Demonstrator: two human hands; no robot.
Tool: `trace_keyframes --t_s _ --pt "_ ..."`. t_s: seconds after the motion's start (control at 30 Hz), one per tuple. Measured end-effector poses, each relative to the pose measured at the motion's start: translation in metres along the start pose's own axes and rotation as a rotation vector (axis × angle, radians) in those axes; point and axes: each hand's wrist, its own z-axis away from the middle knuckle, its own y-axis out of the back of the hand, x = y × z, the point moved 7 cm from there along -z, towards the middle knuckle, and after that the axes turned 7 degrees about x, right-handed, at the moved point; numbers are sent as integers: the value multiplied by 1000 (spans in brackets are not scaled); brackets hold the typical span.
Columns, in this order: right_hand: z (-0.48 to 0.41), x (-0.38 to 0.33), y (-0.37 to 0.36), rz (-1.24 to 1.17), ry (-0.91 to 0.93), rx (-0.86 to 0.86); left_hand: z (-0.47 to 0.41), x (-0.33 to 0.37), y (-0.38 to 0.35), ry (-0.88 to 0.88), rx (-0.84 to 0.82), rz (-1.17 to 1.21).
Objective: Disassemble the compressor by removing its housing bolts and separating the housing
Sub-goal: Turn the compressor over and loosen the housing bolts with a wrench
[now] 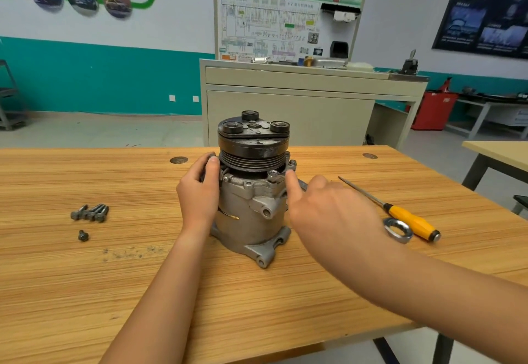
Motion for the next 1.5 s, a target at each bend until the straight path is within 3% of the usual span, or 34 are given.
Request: trace_keyframes --t_s 0.3,0.37,0.5,0.57,0.8,1.07,1.27,1.5 --pt "-24 55 -31 69 47 112 0 -1 1 21 -14 18" --pt "-32 61 -39 64 82 189 0 -1 0 19 -18 13" --pt "-48 64 -45 1 104 530 -2 2 1 -20 -43 -38" --pt "-56 60 -46 -32 101 576 -2 3 2 -21 -50 -51" --pt "-13 80 -26 -556 -225 676 0 4 0 -18 -46 -31" --pt "21 56 -26 -342 -191 286 1 4 1 -6 -38 -23" --pt "14 47 -27 -218 -180 113 0 3 1 -7 -44 -24" --pt "-2 1 0 -13 -29 -125 0 0 0 9 -26 -19"
